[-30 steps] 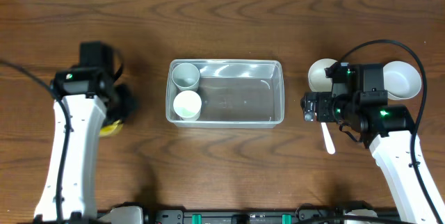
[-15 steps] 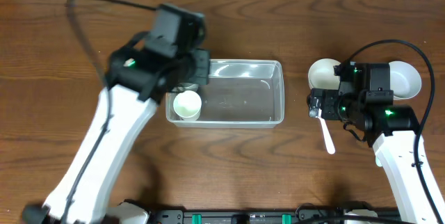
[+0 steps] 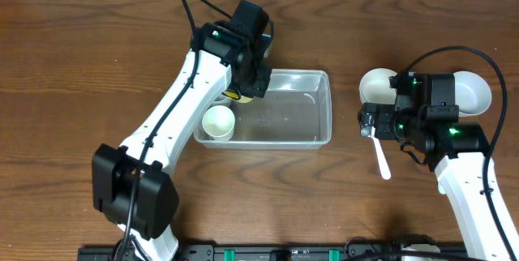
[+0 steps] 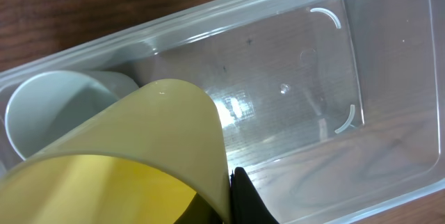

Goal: Pack container
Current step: 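Carry the yellow cup with the left gripper into the container beside the white cups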

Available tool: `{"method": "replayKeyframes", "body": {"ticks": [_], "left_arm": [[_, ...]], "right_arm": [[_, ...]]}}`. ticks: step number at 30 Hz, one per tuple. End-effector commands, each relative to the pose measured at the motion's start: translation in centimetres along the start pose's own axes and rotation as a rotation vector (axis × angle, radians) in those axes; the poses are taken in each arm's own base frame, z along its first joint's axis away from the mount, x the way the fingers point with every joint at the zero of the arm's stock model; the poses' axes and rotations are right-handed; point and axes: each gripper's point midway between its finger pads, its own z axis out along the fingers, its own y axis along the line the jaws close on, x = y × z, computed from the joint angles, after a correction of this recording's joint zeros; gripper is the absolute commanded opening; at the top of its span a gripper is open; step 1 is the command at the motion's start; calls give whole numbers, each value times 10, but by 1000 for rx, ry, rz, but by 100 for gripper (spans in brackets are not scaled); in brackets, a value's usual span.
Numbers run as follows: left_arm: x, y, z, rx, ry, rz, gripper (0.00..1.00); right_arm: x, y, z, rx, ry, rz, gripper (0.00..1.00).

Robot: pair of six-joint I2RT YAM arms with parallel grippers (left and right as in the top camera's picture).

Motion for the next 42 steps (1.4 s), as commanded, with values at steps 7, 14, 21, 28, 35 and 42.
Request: {"method": "replayKeyframes", "body": {"ticks": [7,14,21,28,35,42], "left_arm": [[1,-9,29,12,70,93,6],[2,-9,53,3,108,130,6],[5,3,75,-49,148,154,6],[2,14,77,-115,143,187,6],[-3,14,78,-113,125,193,32],[-4,14,78,-113,122,194,34]], "right_arm": [[-7,-1,-3,6,-19,14,99],[-6,-2,-3,6,-16,14,99],[-4,-2,-3,7,-8,15,99],[-4,-2,-3,7,-8,15,99],[-4,-2,-3,8,-7,14,99],[-4,-2,-3,8,-7,11,99]]}}
